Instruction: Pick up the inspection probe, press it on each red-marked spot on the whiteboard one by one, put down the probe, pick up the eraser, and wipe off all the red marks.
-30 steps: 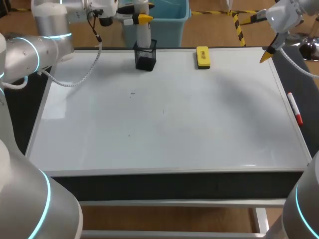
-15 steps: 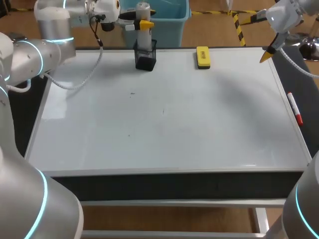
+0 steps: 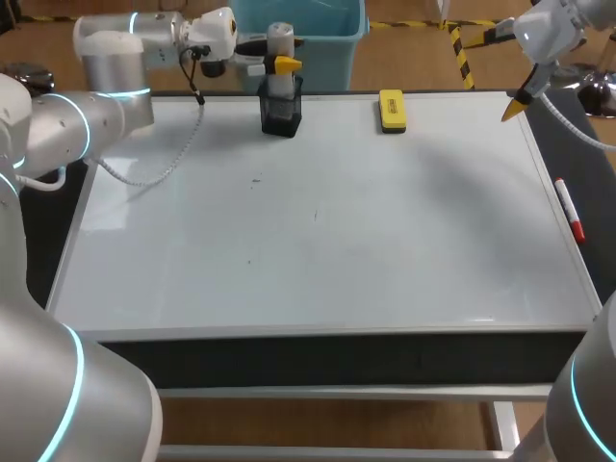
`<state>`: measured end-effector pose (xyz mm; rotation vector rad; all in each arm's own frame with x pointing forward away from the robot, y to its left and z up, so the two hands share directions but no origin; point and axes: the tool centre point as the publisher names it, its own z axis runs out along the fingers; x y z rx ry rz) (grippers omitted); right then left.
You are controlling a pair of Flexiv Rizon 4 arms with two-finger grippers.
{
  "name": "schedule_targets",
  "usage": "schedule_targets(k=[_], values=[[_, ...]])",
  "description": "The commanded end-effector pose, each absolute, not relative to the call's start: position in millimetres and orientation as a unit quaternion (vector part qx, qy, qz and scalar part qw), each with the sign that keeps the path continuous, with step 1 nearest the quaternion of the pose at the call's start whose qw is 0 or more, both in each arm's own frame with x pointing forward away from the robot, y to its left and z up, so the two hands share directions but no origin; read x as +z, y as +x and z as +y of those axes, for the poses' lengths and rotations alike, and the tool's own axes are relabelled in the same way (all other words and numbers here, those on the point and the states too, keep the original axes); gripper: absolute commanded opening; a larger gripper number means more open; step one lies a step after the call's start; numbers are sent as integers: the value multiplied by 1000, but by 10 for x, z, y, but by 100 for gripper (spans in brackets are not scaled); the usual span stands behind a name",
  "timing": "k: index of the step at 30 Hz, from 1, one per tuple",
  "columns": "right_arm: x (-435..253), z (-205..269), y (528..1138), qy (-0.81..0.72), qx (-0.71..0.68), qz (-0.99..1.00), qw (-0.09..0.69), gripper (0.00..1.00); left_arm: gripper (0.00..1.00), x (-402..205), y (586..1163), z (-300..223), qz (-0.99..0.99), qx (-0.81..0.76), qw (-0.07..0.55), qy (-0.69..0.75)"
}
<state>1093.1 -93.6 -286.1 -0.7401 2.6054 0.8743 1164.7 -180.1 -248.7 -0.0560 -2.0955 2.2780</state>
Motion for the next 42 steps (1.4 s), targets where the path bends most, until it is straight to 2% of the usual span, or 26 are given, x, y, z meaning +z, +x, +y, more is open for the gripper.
schedule_targets(k=[1, 21, 22, 23, 25, 29, 33, 34, 35, 37, 38, 42], values=[[-2855, -939, 10934, -258, 302, 906, 146, 100, 0, -2540, 11732, -1820, -666, 728, 115, -116], [-2855, -939, 10934, -258, 302, 906, 146, 100, 0, -2730, 11734, -1824, -659, 731, 118, -133], [-2855, -939, 10934, -258, 302, 906, 146, 100, 3, -2735, 11736, -1823, -659, 730, 119, -135], [-2855, -939, 10934, -258, 302, 906, 146, 100, 14, -2739, 11737, -1821, -658, 731, 119, -136], [-2855, -939, 10934, -258, 302, 906, 146, 100, 26, -2748, 11741, -1819, -658, 731, 119, -137], [-2855, -939, 10934, -258, 302, 906, 146, 100, 38, -2781, 11758, -1805, -659, 729, 121, -138], [-2855, -939, 10934, -258, 302, 906, 146, 100, 38, -2802, 11759, -1788, -660, 729, 121, -136], [-2855, -939, 10934, -258, 302, 906, 146, 100, 43, -2805, 11759, -1784, -660, 729, 121, -135], [-2855, -939, 10934, -258, 302, 906, 146, 100, 60, -2806, 11756, -1778, -660, 729, 121, -135], [-2855, -939, 10934, -258, 302, 906, 146, 100, 83, -2796, 11745, -1764, -660, 729, 120, -136], [-2855, -939, 10934, -258, 302, 906, 146, 100, 100, -2779, 11734, -1752, -661, 728, 119, -137], [-2855, -939, 10934, -258, 302, 906, 146, 100, 100, -2680, 11712, -1674, -668, 723, 104, -144]])
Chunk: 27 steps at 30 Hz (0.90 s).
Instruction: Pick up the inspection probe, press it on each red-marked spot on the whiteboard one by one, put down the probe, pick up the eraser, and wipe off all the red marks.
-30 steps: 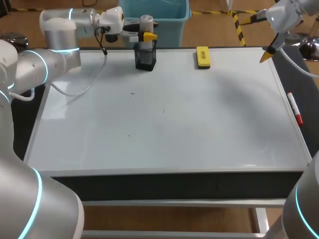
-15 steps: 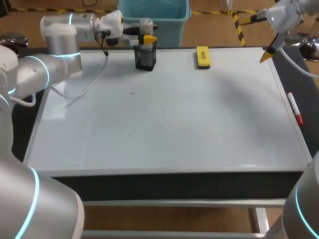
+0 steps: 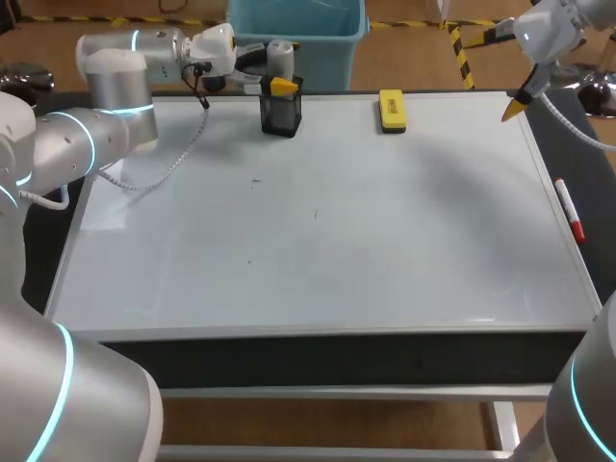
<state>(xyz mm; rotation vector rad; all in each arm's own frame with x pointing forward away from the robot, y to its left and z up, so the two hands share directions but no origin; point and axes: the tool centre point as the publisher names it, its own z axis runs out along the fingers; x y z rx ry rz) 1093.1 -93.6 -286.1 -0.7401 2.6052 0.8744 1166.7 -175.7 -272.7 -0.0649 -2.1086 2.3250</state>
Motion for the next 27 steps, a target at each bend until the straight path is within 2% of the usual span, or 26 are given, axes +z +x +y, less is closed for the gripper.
schedule_targets(k=[1, 13, 27], values=[[-2855, -939, 10934, -258, 302, 906, 146, 100, 100, -2656, 11707, -1646, -674, 718, 100, -143], [-2855, -939, 10934, -258, 302, 906, 146, 100, 100, -2552, 11577, -1231, -774, 625, 22, -96], [-2855, -939, 10934, -258, 302, 906, 146, 100, 100, -2565, 11293, -709, -808, 584, -72, -14]])
